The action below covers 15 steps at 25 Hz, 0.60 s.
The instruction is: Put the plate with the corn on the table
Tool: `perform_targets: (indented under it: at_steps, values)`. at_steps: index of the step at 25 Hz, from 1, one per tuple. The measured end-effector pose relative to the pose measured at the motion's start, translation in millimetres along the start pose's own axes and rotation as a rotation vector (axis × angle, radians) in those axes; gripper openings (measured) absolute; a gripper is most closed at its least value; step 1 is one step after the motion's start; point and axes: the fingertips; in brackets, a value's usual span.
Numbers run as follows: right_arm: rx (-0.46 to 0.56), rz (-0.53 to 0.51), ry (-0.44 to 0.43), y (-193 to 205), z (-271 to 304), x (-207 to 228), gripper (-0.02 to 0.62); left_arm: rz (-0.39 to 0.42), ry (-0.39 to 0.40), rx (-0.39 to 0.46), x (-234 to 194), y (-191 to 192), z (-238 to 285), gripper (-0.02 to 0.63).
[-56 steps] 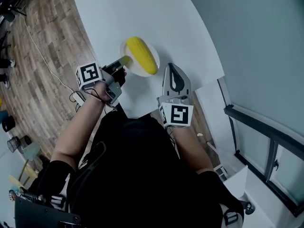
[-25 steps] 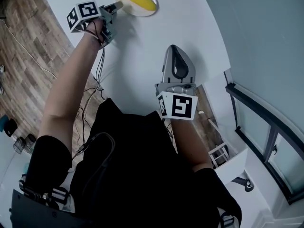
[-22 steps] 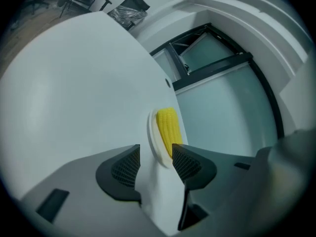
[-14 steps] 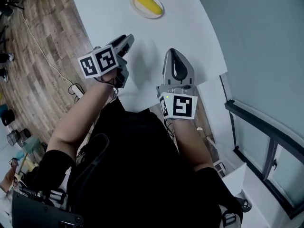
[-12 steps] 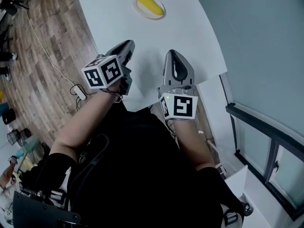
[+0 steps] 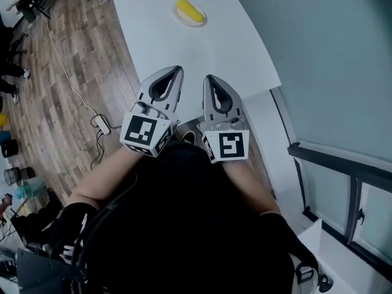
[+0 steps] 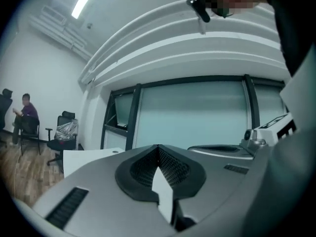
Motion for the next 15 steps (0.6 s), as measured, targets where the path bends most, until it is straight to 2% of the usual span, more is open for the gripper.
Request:
perform_targets:
  at_steps: [4,10,15]
  values:
    - [0.013,-0.021,-0.016,-6,-11,-9,0.002,0.049,0.024,0.037,18,-2,-9,0.003]
    - [0.017,-0.040,-0.018,-10,-11,-10,0.000,0.050,0.007,0.059,18,-4,-11,0.003]
    - [0.013,-0.034,-0.027,-9,-13,-17,0.002,0.044,-0.008,0.041,18,-2,-19,0.003]
Point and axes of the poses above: the fingertips, and each gripper's own axes: z forward along the fingers, x to its right, y out of its underside, and after that the axes turned 4 degrees about -x, right-handed
